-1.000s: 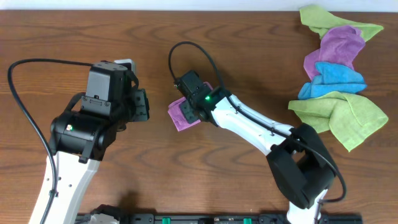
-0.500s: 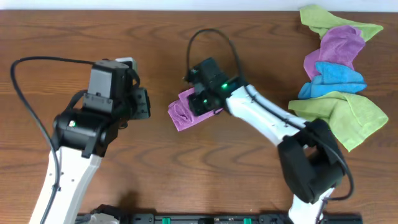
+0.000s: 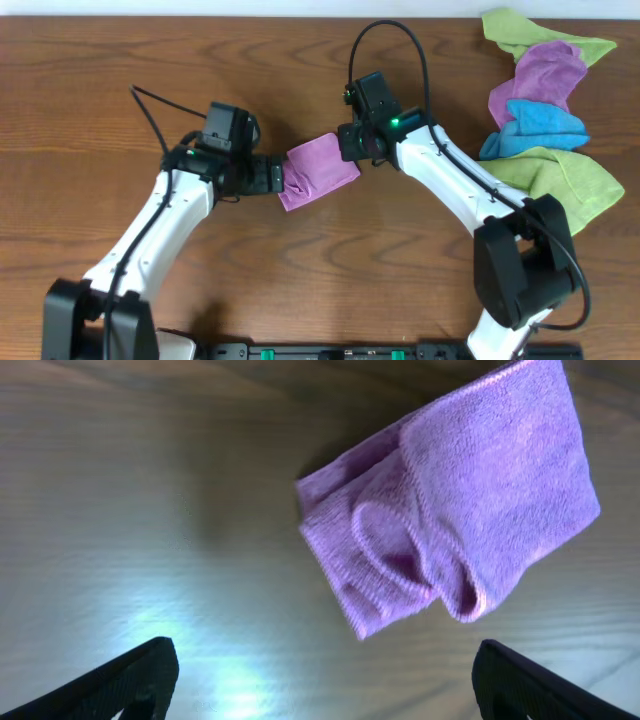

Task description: Fold the cloth

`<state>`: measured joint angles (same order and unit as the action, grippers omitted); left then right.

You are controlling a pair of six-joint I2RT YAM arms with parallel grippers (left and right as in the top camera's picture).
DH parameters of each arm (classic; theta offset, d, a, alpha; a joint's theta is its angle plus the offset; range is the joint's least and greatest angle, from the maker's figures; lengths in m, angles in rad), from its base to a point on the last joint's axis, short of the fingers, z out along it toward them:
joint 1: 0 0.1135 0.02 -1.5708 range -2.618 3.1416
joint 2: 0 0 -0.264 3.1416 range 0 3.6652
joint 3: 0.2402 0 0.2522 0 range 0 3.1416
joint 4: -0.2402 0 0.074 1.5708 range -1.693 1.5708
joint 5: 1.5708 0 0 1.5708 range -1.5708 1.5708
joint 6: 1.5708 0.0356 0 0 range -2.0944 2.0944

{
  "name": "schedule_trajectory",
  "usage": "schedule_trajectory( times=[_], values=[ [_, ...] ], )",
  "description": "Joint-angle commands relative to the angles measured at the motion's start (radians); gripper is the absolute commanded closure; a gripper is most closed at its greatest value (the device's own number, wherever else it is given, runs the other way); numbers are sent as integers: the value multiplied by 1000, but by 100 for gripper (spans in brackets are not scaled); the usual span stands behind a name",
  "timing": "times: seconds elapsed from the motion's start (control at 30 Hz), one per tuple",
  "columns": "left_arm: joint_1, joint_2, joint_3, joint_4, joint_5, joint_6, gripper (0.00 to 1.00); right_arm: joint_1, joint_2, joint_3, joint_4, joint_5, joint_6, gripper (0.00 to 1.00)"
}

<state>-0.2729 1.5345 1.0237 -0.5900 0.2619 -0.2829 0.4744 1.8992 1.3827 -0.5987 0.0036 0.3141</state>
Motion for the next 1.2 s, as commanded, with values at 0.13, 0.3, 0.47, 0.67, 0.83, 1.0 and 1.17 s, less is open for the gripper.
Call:
schedule_trajectory(
  times=[0.13,0.3,0.47,0.67,0.83,1.0,1.17],
  values=[
    [-1,44,-153,227,178,-41,5,-37,100,18,13,60,49,99],
    [-1,48,-245,369,195,-84,5,-50,135,18,32,55,49,98],
    [-1,61,-301,459,209,-137,5,-43,149,18,66,-16,49,99],
    [-2,124,-316,513,249,-193,5,-11,149,18,75,-76,49,99],
    [-3,186,-316,557,295,-230,5,20,149,18,72,-90,49,99],
    [-3,198,-316,579,315,-250,5,30,149,18,75,-91,50,99],
    [-10,199,-316,581,311,-249,5,32,149,18,75,-99,56,99]
  ],
)
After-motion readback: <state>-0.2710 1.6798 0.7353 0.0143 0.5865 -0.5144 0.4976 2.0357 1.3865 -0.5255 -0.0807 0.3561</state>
